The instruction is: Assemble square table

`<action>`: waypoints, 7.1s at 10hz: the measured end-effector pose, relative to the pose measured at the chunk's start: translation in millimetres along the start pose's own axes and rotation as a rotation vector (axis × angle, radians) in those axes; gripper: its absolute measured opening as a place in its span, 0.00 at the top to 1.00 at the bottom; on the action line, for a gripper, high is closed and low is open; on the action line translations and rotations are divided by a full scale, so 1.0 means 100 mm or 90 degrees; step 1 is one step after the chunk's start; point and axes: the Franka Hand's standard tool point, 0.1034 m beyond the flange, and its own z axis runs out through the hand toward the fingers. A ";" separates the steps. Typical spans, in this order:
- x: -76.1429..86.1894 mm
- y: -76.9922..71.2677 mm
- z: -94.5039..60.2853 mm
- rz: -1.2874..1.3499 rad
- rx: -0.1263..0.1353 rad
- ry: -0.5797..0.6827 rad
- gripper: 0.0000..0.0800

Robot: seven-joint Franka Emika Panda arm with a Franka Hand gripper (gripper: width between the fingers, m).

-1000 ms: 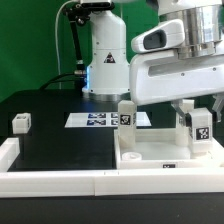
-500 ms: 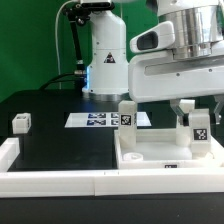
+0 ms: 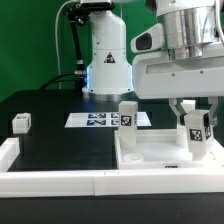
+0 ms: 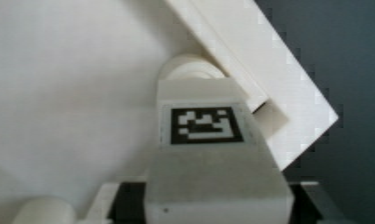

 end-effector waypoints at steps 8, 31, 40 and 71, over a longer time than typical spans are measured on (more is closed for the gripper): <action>-0.01 -0.01 0.00 0.220 -0.001 -0.006 0.64; -0.04 -0.07 -0.02 -0.589 -0.039 -0.001 0.51; -0.08 -0.06 -0.01 -0.270 -0.032 0.012 0.64; -0.06 -0.07 0.00 -0.481 -0.014 0.008 0.19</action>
Offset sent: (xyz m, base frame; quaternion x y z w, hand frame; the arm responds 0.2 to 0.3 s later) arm 0.0016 0.0002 -0.0028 -0.0140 -0.0133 0.1451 0.9892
